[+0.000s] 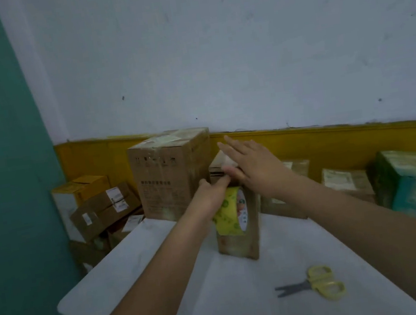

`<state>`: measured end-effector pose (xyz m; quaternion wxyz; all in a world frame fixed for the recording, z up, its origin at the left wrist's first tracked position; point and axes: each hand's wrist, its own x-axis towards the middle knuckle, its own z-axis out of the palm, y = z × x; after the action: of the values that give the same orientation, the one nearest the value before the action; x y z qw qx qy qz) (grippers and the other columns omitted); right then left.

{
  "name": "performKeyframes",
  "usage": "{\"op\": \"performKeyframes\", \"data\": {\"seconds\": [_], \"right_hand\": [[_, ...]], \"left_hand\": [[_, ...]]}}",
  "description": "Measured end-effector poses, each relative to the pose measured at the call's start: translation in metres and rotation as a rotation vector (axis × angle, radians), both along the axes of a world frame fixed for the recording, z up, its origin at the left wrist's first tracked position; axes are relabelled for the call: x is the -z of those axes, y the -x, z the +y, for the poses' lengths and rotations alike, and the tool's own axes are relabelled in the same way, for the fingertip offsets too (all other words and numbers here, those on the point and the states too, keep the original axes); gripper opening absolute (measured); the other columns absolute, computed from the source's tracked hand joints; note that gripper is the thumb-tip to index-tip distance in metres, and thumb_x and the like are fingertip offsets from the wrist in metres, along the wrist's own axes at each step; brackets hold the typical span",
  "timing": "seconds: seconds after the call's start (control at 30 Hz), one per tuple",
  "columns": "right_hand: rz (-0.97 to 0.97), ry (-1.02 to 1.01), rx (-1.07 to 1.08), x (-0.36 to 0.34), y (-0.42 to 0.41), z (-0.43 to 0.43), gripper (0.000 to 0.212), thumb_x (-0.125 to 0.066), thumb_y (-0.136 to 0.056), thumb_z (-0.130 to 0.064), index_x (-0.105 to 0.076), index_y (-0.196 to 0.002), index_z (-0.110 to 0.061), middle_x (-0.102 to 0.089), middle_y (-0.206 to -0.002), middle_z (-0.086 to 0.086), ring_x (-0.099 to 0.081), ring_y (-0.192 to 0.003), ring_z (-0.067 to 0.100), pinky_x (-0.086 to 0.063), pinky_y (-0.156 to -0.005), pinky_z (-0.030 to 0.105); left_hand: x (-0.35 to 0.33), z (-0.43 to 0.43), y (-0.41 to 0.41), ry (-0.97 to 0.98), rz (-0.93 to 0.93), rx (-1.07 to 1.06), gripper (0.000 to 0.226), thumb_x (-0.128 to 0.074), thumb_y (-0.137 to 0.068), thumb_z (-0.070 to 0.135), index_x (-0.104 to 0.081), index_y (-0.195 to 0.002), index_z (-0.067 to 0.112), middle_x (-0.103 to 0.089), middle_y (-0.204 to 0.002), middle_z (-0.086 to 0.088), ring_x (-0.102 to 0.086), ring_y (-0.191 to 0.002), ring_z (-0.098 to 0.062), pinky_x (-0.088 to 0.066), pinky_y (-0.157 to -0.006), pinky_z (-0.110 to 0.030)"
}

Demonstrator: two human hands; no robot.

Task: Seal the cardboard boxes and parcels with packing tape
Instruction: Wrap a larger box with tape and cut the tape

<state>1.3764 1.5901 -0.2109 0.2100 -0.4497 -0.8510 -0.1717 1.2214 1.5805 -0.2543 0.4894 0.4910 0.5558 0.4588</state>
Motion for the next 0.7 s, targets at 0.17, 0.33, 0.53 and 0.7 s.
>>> {"op": "performKeyframes", "data": {"seconds": [0.17, 0.33, 0.53, 0.7], "right_hand": [[0.238, -0.169, 0.013, 0.058, -0.070, -0.053, 0.018, -0.045, -0.099, -0.021, -0.062, -0.104, -0.017, -0.061, -0.098, 0.002, -0.056, -0.084, 0.020, -0.045, -0.068, 0.033], [-0.038, 0.590, 0.151, 0.132, -0.137, -0.079, 0.014, -0.058, -0.094, -0.033, -0.066, -0.105, -0.030, -0.062, -0.101, -0.008, -0.057, -0.081, 0.009, -0.051, -0.076, 0.030], [-0.015, 0.647, 0.168, 0.156, -0.144, -0.092, 0.032, -0.069, -0.084, -0.044, -0.069, -0.111, -0.028, -0.061, -0.104, -0.010, -0.055, -0.090, 0.008, -0.046, -0.078, 0.023], [-0.135, 0.535, 0.224, 0.134, -0.142, -0.089, 0.029, -0.064, -0.087, -0.050, -0.064, -0.109, -0.031, -0.064, -0.098, -0.011, -0.061, -0.086, 0.012, -0.048, -0.070, 0.026]], "left_hand": [[-0.016, -0.035, -0.014, -0.061, -0.148, -0.008, 0.056, -0.063, -0.094, 0.015, -0.033, -0.137, -0.004, -0.067, -0.079, -0.021, -0.070, -0.058, -0.028, -0.054, -0.048, -0.032], [-0.012, -0.044, -0.028, -0.073, -0.230, -0.091, 0.042, -0.061, -0.096, 0.009, -0.026, -0.119, 0.013, -0.063, -0.090, -0.022, -0.065, -0.051, -0.022, -0.053, -0.043, -0.027], [-0.007, -0.049, -0.035, -0.085, -0.227, -0.117, 0.048, -0.060, -0.097, 0.015, -0.035, -0.135, 0.002, -0.068, -0.073, -0.019, -0.068, -0.049, -0.024, -0.055, -0.043, -0.030], [-0.005, -0.053, -0.037, -0.044, -0.224, -0.032, 0.038, -0.056, -0.101, 0.025, -0.050, -0.126, -0.004, -0.073, -0.066, -0.015, -0.071, -0.053, -0.024, -0.058, -0.049, -0.033]]}}
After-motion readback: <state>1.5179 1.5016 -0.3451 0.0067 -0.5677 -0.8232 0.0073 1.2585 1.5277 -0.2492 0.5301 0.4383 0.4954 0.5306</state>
